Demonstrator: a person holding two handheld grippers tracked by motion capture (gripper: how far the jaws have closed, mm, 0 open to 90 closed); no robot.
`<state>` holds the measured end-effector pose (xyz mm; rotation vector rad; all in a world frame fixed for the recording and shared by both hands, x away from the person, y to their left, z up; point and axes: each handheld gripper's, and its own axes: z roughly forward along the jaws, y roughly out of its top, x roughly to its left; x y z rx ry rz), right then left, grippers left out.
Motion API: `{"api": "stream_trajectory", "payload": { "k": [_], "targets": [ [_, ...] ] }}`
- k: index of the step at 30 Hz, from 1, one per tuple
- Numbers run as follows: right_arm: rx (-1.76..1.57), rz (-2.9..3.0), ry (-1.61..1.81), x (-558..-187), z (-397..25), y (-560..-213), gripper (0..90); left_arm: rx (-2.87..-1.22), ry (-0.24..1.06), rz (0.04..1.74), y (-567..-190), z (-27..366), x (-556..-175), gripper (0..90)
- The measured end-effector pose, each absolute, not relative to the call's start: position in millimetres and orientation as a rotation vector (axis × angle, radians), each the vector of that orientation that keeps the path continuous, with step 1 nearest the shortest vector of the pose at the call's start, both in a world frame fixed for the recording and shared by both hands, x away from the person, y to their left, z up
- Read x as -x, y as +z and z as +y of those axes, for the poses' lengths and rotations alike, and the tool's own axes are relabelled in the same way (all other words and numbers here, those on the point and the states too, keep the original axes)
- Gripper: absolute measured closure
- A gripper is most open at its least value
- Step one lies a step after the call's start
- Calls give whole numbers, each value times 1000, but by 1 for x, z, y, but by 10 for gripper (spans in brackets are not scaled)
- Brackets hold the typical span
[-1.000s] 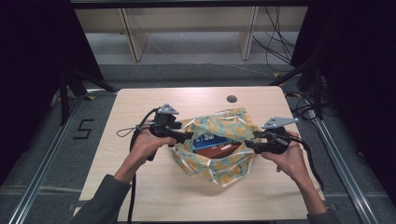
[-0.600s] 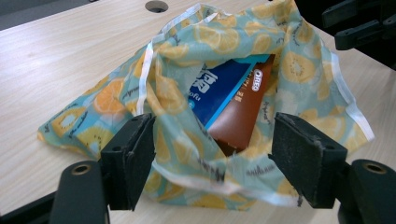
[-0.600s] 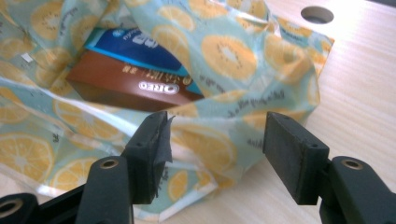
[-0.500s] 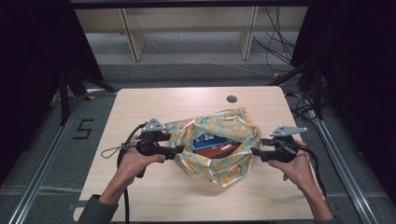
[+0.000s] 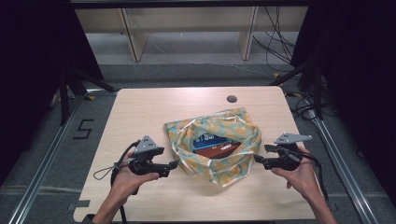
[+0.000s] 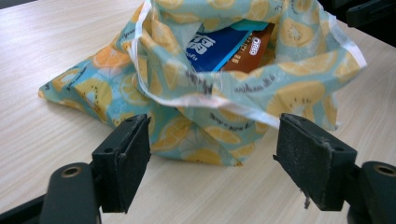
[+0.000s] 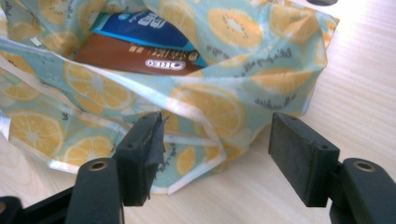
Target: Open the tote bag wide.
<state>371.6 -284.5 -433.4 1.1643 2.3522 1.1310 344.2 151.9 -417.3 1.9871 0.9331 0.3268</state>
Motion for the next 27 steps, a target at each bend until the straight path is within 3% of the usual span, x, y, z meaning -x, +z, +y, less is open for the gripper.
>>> {"api": "stream_trajectory", "payload": {
  "k": [19,27],
  "targets": [
    [-1181,2367,1122,-350,-289,-448,340,-1952,306,935,-460,165,-314,232],
    [-1211,2361,1165,-330,-291,-457,335,-1959,364,935,-471,166,-307,216]
  ]
}}
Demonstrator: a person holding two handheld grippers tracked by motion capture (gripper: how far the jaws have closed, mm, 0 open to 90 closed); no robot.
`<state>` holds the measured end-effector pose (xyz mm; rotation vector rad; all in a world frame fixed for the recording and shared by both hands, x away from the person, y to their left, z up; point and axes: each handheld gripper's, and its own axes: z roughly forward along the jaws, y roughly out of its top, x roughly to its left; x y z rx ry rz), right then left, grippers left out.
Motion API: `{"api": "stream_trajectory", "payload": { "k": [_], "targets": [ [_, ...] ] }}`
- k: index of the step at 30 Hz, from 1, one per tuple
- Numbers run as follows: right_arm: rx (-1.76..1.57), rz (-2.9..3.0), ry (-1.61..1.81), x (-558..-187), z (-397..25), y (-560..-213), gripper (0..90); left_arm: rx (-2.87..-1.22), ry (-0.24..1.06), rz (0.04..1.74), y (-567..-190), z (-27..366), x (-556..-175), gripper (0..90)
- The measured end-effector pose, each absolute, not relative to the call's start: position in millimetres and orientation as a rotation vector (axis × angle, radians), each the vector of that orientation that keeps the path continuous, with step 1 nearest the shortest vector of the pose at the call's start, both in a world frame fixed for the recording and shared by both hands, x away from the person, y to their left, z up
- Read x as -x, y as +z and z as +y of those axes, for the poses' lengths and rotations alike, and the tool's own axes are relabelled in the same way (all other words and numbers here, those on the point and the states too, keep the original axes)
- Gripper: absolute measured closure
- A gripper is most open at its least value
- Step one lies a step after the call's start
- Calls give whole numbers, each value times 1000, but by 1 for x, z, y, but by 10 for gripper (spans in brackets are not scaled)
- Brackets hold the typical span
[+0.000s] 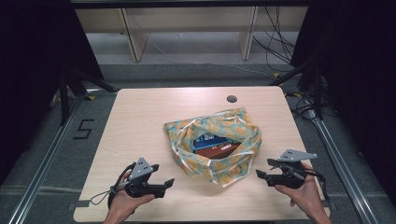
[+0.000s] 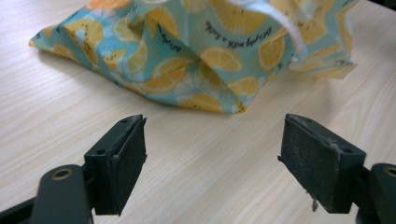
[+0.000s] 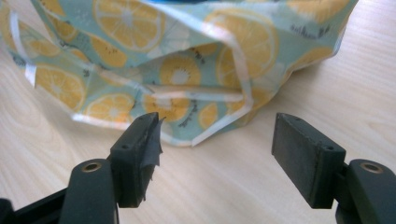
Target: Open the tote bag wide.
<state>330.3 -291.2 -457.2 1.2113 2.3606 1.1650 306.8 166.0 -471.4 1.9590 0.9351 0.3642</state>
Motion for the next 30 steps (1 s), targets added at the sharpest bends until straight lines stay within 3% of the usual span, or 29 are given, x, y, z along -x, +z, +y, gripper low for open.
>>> {"api": "stream_trajectory", "payload": {
  "k": [19,30],
  "targets": [
    [-1230,2439,1114,-297,-293,-478,334,-2074,341,951,-500,155,-291,185],
    [-1189,2460,1054,-296,-298,-488,341,-2157,359,901,-502,157,-293,183]
  ]
}}
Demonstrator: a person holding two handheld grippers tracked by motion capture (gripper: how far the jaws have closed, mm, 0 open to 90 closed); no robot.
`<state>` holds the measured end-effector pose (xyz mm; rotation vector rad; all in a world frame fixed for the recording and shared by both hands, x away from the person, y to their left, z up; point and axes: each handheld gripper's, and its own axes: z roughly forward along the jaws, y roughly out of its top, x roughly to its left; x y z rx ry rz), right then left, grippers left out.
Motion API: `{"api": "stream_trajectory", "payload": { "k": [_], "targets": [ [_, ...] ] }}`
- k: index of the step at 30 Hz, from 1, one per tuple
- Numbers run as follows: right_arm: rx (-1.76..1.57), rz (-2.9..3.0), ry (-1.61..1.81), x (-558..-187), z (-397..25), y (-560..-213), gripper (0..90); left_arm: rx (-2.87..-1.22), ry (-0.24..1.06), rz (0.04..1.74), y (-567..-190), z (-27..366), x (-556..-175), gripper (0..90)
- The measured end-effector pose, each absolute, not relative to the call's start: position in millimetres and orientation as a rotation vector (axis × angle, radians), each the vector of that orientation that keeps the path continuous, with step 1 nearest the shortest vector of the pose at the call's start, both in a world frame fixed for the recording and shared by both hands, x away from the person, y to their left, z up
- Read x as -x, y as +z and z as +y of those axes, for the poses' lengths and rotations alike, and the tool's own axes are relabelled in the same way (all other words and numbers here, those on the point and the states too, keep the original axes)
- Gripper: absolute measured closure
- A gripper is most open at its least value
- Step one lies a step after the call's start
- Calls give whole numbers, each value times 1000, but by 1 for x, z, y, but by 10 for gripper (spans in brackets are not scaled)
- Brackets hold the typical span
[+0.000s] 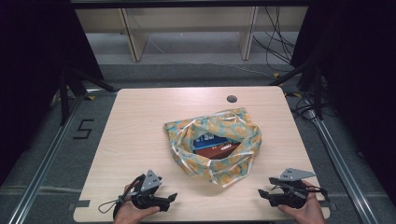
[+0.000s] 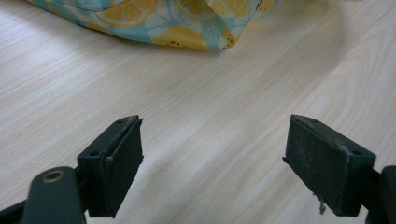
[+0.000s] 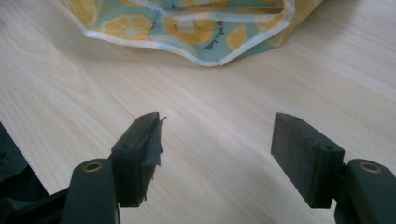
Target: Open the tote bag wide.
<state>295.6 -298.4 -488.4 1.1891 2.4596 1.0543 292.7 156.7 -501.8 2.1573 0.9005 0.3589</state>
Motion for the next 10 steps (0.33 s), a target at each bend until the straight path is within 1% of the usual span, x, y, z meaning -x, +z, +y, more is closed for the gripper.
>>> {"api": "stream_trajectory", "payload": {
  "k": [2,3,4,5,7,8,10],
  "targets": [
    [-1204,2470,1055,-295,-298,-489,341,-2119,363,936,-503,155,-293,183],
    [-1235,2469,1063,-294,-297,-489,342,-2122,346,940,-503,156,-293,183],
    [-1234,2475,1067,-295,-297,-490,341,-2150,370,917,-502,158,-294,183],
    [-1186,2468,1065,-297,-298,-490,341,-2101,350,961,-504,156,-293,183],
    [-1183,2475,1059,-297,-298,-490,340,-2145,361,947,-503,159,-295,183],
    [-1192,2473,1050,-297,-298,-491,340,-2099,356,977,-505,157,-295,183],
    [-1209,2467,1040,-296,-297,-491,339,-2121,363,970,-505,159,-296,183]
  ]
}}
